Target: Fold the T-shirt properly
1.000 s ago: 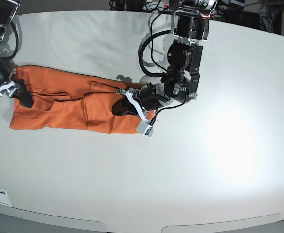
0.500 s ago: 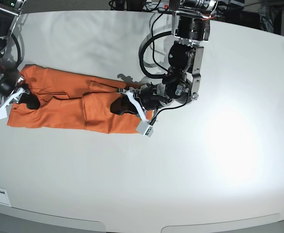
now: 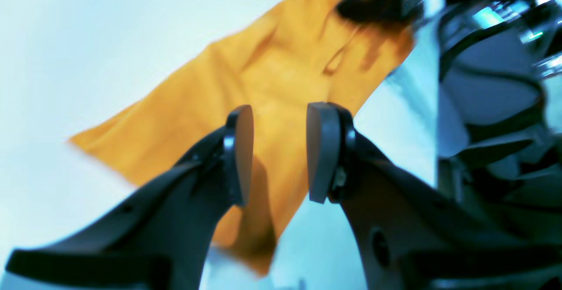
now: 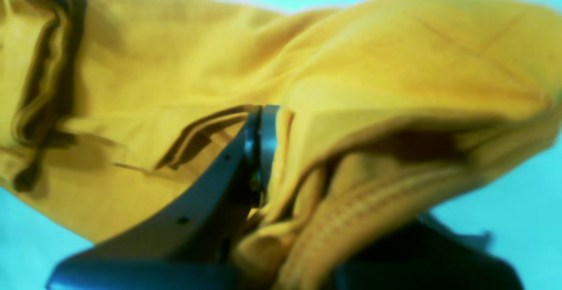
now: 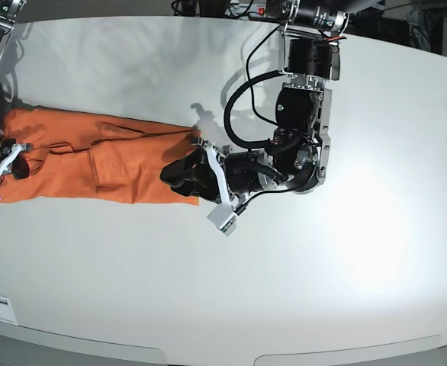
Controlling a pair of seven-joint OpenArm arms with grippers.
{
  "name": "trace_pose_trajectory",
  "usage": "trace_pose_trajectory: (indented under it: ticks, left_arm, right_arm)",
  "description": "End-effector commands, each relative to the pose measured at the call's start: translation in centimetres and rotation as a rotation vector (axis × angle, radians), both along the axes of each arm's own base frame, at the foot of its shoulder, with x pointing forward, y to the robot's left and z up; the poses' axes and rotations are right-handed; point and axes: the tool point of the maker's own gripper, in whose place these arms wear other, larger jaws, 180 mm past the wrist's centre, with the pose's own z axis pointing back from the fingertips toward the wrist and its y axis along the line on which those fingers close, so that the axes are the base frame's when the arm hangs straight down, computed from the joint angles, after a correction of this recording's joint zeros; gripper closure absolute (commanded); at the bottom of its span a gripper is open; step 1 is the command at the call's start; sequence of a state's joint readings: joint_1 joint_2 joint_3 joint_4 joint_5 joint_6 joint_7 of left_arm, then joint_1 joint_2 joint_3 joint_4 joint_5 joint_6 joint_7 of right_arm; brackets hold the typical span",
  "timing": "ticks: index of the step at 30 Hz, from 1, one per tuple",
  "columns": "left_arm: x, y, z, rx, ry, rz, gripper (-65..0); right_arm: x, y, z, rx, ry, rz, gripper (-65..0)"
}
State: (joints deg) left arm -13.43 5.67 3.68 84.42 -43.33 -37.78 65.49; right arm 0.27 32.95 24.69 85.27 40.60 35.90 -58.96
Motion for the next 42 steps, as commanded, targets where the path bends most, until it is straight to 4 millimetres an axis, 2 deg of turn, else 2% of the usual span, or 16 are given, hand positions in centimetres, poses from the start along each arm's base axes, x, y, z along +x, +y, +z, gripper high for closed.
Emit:
trace_pose_trajectory:
  ticks: [1, 6, 10, 15, 20, 23, 28, 35, 42]
  left_arm:
    - [0.9, 0.4, 1.3, -0.005, -0.052, 0.008, -22.3]
    - [1.5, 4.0, -0.5, 0.098, -0.049, 0.037, -22.3]
    - [2.1, 7.1, -1.3, 0.153, -0.049, 0.077, -22.3]
    - [3.7, 10.7, -0.8, 0.144, -0.039, 0.193, -22.3]
    - [4.7, 14.0, -0.3, 0.112, -0.012, 0.310, -22.3]
    - [4.1, 14.5, -0.5, 0.078, 0.008, 0.321, -22.3]
    - [2.6, 14.4, -2.3, 0.084, 0.057, 0.318, -22.3]
    - [0.1, 14.4, -4.6, 0.091, 0.129, 0.314, -22.3]
    - [-0.8, 14.0, -4.8, 0.062, 0.144, 0.299, -22.3]
  right_arm:
    - [1.3, -0.5, 2.9, -0.044, -0.082, 0.002, 0.0]
    - [1.5, 1.9, 6.7, -0.107, -0.190, 0.044, 0.0]
    - [0.8, 5.2, 8.3, -0.104, -0.261, 0.092, 0.0]
    - [-0.4, 11.0, 8.3, 0.069, -0.318, 0.177, 0.0]
    - [-0.5, 14.5, 7.2, 0.185, -0.324, 0.187, 0.0]
    - [-0.7, 16.7, 6.6, 0.229, -0.320, 0.229, 0.0]
    - [-0.5, 19.8, 5.9, 0.250, -0.329, 0.271, 0.0]
    - [0.9, 21.4, 5.6, 0.171, -0.379, 0.253, 0.0]
    - [0.5, 24.9, 4.9, 0.183, -0.362, 0.326, 0.0]
